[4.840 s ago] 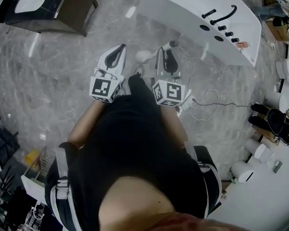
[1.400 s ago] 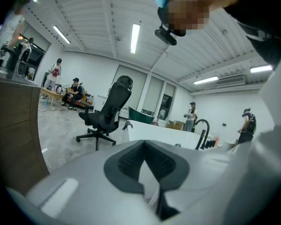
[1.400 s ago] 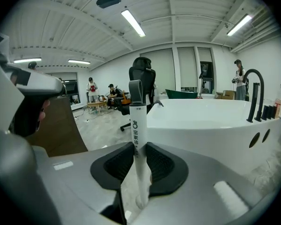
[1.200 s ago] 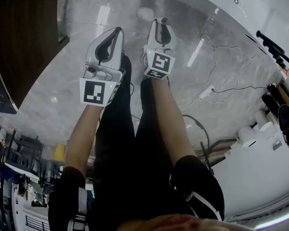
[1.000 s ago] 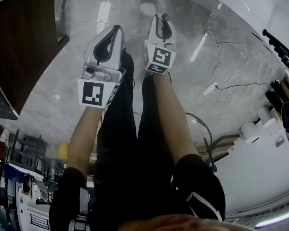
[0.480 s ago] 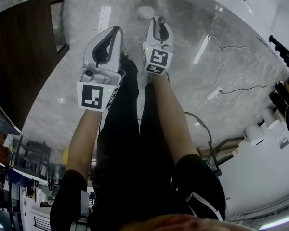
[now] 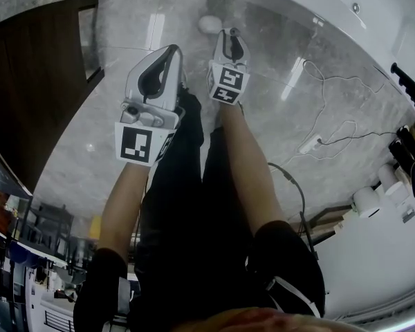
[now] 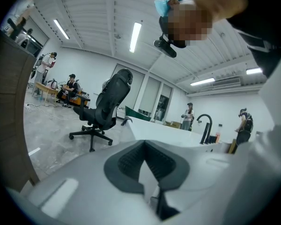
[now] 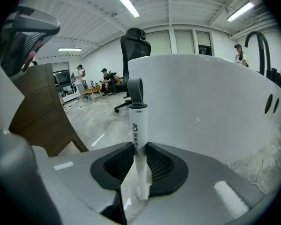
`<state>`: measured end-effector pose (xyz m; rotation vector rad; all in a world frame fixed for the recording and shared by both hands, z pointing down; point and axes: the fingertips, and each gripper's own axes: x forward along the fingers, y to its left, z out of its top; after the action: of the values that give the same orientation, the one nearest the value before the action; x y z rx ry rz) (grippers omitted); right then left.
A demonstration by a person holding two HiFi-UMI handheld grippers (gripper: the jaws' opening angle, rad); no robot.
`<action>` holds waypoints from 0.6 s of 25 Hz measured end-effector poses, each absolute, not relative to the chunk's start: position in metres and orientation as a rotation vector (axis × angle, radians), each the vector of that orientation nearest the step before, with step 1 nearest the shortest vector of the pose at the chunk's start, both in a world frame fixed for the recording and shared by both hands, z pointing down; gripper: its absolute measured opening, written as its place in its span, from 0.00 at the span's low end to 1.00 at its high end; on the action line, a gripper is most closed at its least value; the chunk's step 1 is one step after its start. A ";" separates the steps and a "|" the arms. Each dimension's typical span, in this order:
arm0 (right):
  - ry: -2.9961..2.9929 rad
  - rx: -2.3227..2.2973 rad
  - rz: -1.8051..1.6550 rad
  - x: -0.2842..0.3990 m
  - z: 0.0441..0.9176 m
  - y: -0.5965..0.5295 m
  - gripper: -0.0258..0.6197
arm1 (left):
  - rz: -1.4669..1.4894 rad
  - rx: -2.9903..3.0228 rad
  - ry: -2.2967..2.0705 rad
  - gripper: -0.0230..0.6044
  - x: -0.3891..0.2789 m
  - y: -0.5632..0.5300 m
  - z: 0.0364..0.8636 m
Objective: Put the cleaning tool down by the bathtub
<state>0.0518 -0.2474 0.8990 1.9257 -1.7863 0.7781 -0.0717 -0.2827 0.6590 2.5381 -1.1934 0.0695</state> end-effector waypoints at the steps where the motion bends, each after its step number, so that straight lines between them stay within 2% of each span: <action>1: -1.788 1.920 0.777 0.051 0.901 -0.249 0.18 | 0.077 2.539 -1.194 0.05 -0.073 -0.283 0.659; 15: -1.779 1.951 0.795 0.062 0.916 -0.296 0.18 | 0.075 2.517 -1.193 0.05 -0.078 -0.293 0.669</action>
<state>0.0624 -0.2958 0.9165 1.9508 -1.7789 0.7953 -0.0782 -0.2927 0.6690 2.5171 -1.1926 0.0753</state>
